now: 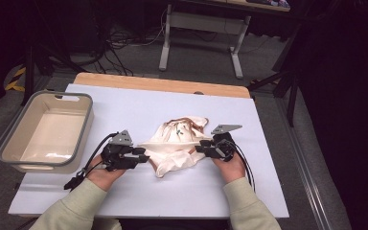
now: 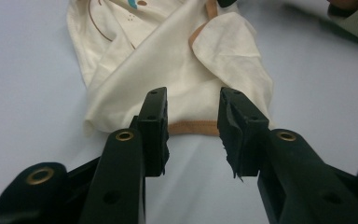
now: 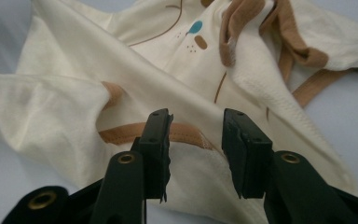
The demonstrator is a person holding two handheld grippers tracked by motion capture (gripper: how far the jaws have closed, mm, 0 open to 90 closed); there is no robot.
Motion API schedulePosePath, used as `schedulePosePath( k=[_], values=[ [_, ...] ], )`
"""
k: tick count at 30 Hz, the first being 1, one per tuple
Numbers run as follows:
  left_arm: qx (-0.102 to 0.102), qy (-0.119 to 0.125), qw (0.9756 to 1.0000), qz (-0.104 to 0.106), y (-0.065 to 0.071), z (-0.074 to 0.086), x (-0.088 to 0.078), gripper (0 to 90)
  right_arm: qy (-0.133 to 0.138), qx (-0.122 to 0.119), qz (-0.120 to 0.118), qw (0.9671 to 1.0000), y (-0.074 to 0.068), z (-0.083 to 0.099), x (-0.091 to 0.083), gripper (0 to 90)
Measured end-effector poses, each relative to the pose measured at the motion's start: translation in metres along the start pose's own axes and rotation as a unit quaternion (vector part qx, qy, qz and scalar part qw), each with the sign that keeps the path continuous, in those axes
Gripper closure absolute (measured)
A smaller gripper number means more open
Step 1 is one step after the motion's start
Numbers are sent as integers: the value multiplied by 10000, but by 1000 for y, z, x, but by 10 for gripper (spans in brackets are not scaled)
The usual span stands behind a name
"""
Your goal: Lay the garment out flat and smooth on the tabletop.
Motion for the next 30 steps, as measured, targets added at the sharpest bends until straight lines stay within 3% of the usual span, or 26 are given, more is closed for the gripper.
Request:
schedulePosePath(
  k=[3,6,8,19,25,30],
  values=[
    [-23,-50,10000,60,2,2,1,638,-148,34,-66,9999,0,3,6,666],
    [14,-84,9999,111,4,3,3,642,-319,-32,-200,9993,-4,6,7,827],
    [40,-81,9999,139,5,2,4,643,-356,-170,-182,9991,-8,5,2,847],
    [131,-97,9993,327,7,-4,17,647,-122,-294,-235,9992,-18,18,-46,841],
    [215,-165,9987,439,11,-5,25,648,-314,-209,-224,9990,-19,42,-66,839],
    [167,-212,9979,586,16,-5,30,648,-353,-122,-214,9991,-18,49,-75,816]
  ],
)
Point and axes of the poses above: each handheld gripper's, and its own axes: x roughly forward along the jaws, z roughly out of its underside, y roughly to its right, the point moved 5 cm from there along x, roughly forward along the jaws, and after that the axes turned 10 degrees about y, right-handed, at the moved point
